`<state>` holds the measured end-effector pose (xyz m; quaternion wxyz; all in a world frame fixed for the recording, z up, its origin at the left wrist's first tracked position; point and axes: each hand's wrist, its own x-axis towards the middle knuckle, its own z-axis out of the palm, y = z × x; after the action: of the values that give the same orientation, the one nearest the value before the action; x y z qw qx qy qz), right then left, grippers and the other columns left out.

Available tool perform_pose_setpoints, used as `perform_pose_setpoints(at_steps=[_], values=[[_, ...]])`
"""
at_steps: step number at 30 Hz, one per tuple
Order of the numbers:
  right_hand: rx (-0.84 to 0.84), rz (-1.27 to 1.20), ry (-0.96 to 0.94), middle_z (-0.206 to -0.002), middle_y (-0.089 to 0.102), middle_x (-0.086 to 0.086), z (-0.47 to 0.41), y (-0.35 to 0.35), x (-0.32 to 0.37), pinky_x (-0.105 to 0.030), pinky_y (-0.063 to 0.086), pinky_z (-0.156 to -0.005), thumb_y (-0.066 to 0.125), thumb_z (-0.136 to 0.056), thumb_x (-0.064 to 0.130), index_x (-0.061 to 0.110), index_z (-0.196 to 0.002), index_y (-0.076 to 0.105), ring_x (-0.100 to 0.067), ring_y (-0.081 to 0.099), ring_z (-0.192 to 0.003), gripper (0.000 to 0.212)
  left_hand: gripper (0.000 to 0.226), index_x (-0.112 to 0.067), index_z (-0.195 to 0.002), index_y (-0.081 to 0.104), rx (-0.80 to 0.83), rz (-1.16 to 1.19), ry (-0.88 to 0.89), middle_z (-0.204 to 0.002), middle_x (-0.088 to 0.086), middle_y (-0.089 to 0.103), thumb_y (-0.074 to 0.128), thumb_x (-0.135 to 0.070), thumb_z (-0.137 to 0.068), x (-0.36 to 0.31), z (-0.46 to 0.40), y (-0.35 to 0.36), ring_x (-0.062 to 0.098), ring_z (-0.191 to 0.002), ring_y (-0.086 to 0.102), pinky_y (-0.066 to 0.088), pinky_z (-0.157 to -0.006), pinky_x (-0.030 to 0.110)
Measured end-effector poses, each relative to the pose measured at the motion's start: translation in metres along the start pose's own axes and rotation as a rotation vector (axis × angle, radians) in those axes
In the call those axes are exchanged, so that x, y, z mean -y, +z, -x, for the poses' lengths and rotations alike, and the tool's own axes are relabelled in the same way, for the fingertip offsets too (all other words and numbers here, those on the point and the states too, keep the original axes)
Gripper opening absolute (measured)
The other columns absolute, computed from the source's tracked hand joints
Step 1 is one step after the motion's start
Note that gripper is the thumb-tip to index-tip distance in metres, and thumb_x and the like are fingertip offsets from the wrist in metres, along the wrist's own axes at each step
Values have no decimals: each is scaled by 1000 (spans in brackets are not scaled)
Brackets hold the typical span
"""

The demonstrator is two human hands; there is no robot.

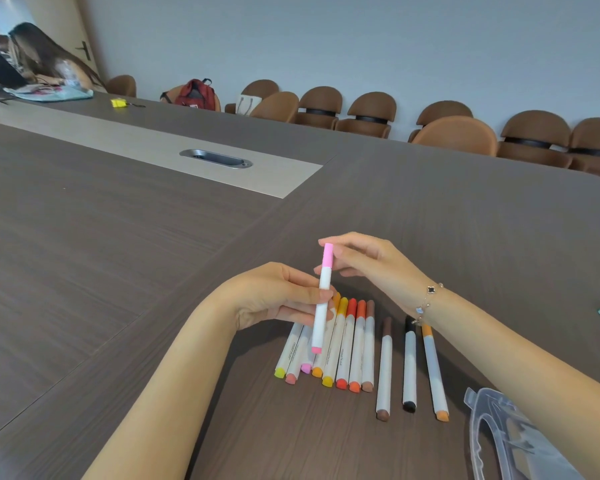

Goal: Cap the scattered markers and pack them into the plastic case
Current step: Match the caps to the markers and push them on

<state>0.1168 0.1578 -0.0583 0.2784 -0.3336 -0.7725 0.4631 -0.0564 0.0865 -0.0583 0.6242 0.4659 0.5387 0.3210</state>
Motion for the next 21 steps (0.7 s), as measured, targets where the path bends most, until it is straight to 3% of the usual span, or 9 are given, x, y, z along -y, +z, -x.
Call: perform_pose_setpoints(at_steps=[3,7,18,21], values=[[37,78,6,-99,70,10,2,10,3,-4,47,-67,61,-89,31,37,-124,46,-1,67,-90,38,26,-3,-110,68,-24,37,24,-105,13,72,64,-10,-86,0,1,0,24,-99,69,55,-88,33],[-36,63,-15,-93,71,9,2,20,3,-2,44,-58,65,-87,28,37,-125,45,-1,68,-82,44,24,-2,-109,69,-76,19,51,-103,13,72,64,-9,-86,1,1,-1,25,-98,69,55,-88,36],[-84,29,-55,-93,73,-3,-3,31,-1,-1,44,-62,63,-89,25,40,-116,49,1,67,-82,34,22,-3,-105,70,-97,-14,56,-100,12,73,66,-9,-85,-1,5,-7,23,-93,71,56,-85,34],[-47,72,-44,-95,72,6,-1,30,-1,-2,47,-66,63,-88,28,39,-118,50,3,67,-86,35,24,-4,-107,70,-38,-68,30,-101,11,73,66,-11,-85,-1,9,-12,22,-95,70,56,-85,32]])
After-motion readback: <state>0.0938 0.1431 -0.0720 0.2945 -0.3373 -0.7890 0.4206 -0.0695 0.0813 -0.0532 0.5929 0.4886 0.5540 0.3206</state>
